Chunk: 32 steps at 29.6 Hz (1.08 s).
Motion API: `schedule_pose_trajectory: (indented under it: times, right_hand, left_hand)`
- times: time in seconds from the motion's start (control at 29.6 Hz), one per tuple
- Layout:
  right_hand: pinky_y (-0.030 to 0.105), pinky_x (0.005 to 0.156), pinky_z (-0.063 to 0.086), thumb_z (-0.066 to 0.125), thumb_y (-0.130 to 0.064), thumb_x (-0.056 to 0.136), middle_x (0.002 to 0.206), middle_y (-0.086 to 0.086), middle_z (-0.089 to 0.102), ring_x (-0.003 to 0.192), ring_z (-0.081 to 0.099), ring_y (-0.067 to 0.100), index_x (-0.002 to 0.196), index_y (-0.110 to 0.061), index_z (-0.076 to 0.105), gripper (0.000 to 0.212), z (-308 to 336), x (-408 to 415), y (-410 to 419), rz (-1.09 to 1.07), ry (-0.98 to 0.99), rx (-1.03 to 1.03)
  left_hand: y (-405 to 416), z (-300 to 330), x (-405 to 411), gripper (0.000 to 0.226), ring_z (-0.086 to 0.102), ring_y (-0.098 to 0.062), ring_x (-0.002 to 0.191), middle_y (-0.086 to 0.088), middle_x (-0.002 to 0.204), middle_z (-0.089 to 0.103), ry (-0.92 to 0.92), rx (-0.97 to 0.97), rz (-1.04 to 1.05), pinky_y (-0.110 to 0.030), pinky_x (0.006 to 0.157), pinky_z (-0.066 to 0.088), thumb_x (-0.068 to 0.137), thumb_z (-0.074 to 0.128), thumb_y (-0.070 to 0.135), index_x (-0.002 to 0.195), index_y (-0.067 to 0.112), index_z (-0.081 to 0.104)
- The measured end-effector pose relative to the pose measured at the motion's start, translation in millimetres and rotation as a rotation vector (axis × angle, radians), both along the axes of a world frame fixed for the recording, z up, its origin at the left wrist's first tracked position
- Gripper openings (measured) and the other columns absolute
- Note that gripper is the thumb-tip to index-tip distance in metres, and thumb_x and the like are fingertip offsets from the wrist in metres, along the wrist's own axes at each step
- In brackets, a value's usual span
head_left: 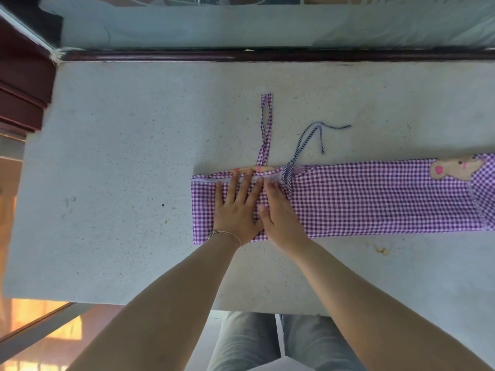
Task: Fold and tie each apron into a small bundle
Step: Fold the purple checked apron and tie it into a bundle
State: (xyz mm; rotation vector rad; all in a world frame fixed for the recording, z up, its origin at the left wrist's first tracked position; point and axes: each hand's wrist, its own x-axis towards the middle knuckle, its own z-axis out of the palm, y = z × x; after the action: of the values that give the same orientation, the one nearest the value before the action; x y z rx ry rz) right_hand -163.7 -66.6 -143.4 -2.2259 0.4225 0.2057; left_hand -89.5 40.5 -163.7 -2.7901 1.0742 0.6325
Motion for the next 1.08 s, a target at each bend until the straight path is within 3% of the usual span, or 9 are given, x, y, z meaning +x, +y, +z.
schedule_pose_trajectory:
  times: [0.14, 0.24, 0.37, 0.57, 0.71, 0.81, 0.91, 1.01, 1.08]
  right_hand:
    - [0.037, 0.121, 0.008, 0.02, -0.037, 0.102, 0.16, 0.005, 0.016, 0.145, 0.001, 0.013, 0.152, -0.011, 0.015, 0.057, -22, -7, 6, 0.033, 0.009, -0.218]
    - [0.037, 0.118, 0.006, 0.021, -0.039, 0.101, 0.159, 0.008, 0.02, 0.145, 0.005, 0.017, 0.152, -0.009, 0.016, 0.059, -26, -10, 11, 0.046, 0.035, -0.379]
    - [0.037, 0.12, 0.005, 0.019, -0.053, 0.099, 0.16, 0.01, 0.013, 0.147, 0.006, 0.022, 0.153, -0.011, 0.011, 0.069, -28, -10, 16, 0.071, 0.108, -0.459]
    - [0.044, 0.12, 0.006, 0.018, -0.073, 0.089, 0.16, 0.013, 0.012, 0.147, 0.009, 0.032, 0.153, -0.031, 0.015, 0.076, -32, -10, 17, 0.116, 0.094, -0.492]
    - [0.053, 0.115, 0.024, 0.028, -0.071, 0.084, 0.151, 0.019, 0.035, 0.14, 0.031, 0.038, 0.147, -0.016, 0.024, 0.084, -22, -6, 17, 0.106, -0.011, -0.43]
    - [0.049, 0.112, 0.035, 0.051, -0.036, 0.089, 0.139, 0.018, 0.049, 0.131, 0.046, 0.029, 0.137, -0.007, 0.04, 0.057, -16, -8, -2, 0.055, -0.108, -0.108]
    - [0.027, 0.101, 0.047, 0.052, -0.005, 0.093, 0.11, 0.003, 0.064, 0.105, 0.06, 0.008, 0.115, -0.016, 0.057, 0.025, 16, -3, -29, -0.396, 0.031, 0.675]
    - [0.034, 0.086, 0.055, 0.041, -0.016, 0.098, 0.098, 0.004, 0.073, 0.097, 0.068, 0.02, 0.105, -0.015, 0.067, 0.027, 17, 1, -54, -0.774, -0.001, 1.044]
    - [0.038, 0.092, 0.051, 0.043, -0.039, 0.098, 0.11, 0.007, 0.07, 0.108, 0.063, 0.024, 0.117, -0.011, 0.062, 0.039, 17, 4, -68, -0.834, 0.029, 1.235]
  left_hand:
    - [12, 17, 11, 0.074, -0.015, -0.029, 0.145, -0.004, 0.16, -0.01, 0.045, -0.092, -0.029, -0.058, 0.117, 0.0, 0.087, 0.013, 0.059, 0.151, 0.027, -0.006]
    - [42, 36, 8, 0.072, 0.014, -0.035, 0.144, -0.011, 0.158, 0.015, -0.027, -0.266, 0.516, -0.051, 0.116, 0.012, 0.091, 0.047, 0.047, 0.151, 0.02, 0.018]
    - [64, 50, 0, 0.075, 0.045, -0.028, 0.123, -0.009, 0.137, 0.042, 0.465, -0.464, 1.137, -0.041, 0.097, 0.045, 0.084, 0.067, 0.04, 0.144, 0.015, 0.03]
    - [60, 77, -6, 0.057, 0.056, 0.001, 0.093, 0.01, 0.112, 0.053, 0.604, -0.686, 0.906, -0.012, 0.071, 0.05, 0.084, 0.067, 0.009, 0.133, 0.02, 0.04]
    - [22, 90, -38, 0.067, 0.057, -0.014, 0.091, 0.007, 0.113, 0.04, 0.644, -0.661, 0.722, -0.034, 0.074, 0.059, 0.083, 0.062, 0.006, 0.139, 0.03, 0.034]
    - [-6, 87, -46, 0.073, 0.051, -0.021, 0.107, 0.002, 0.122, 0.035, 0.576, -0.633, 0.725, -0.04, 0.086, 0.055, 0.084, 0.057, 0.008, 0.148, 0.023, 0.024]
    - [-32, 86, -49, 0.072, 0.045, -0.024, 0.118, -0.004, 0.139, 0.033, 0.504, -0.619, 0.696, -0.039, 0.094, 0.051, 0.084, 0.055, 0.012, 0.148, 0.022, 0.024]
    - [-59, 86, -58, 0.071, 0.046, -0.025, 0.116, -0.005, 0.14, 0.03, 0.449, -0.538, 0.646, -0.031, 0.093, 0.046, 0.087, 0.055, 0.015, 0.149, 0.023, 0.021]
    - [-75, 81, -66, 0.07, 0.05, -0.024, 0.108, -0.005, 0.134, 0.032, 0.402, -0.486, 0.566, -0.032, 0.086, 0.048, 0.089, 0.052, 0.018, 0.15, 0.022, 0.018]
